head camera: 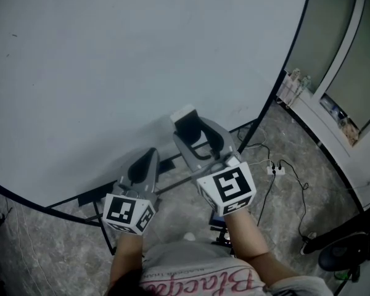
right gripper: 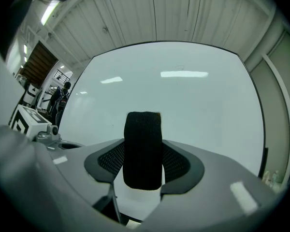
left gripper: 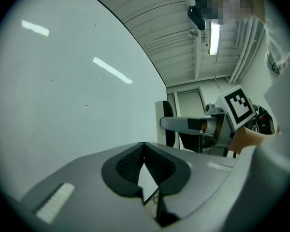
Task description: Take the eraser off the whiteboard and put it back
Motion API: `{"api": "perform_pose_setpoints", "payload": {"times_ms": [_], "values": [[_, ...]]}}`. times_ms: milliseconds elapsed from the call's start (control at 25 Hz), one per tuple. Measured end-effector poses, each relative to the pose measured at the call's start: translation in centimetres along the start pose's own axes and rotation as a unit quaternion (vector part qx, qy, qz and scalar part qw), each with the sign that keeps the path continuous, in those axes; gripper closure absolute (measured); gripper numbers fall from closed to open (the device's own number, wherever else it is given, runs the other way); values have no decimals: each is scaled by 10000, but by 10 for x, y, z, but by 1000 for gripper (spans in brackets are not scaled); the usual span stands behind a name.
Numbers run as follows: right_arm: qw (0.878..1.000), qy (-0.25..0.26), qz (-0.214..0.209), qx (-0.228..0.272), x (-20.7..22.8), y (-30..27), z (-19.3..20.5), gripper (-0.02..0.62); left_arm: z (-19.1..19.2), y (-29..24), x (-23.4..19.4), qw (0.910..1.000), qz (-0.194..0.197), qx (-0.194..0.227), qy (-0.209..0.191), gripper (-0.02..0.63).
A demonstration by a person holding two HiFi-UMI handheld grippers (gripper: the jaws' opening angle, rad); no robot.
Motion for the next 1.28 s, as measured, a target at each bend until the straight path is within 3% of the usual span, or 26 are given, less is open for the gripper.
{"api": "perform_pose_setpoints", "payload": {"times_ms": [200,480,1040,1280], "values": [[9997,-187,138,105,-8,24,1,367,-1,4,3,10000,-4,0,-85,606],[9980,-596,94,-198,-8,28,26,368,-6,-3,3,9999,82,-40,-75,607],[9983,-545,92,-208,-7,25,27,367,-12,-1,4,9998,40,120,-130,607],[9997,-192,75,-149,-4,2,20,367,-13,0,-1,9999,23,139,-88,607]]}}
Point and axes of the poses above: the fingertips, and each gripper's own axes: y backward along the fingers, x to its right, z out of its underside, the point moved 4 cm from there along y, backward along the fingers, and after that the axes turned 1 degree about x, right-handed, at the moved point
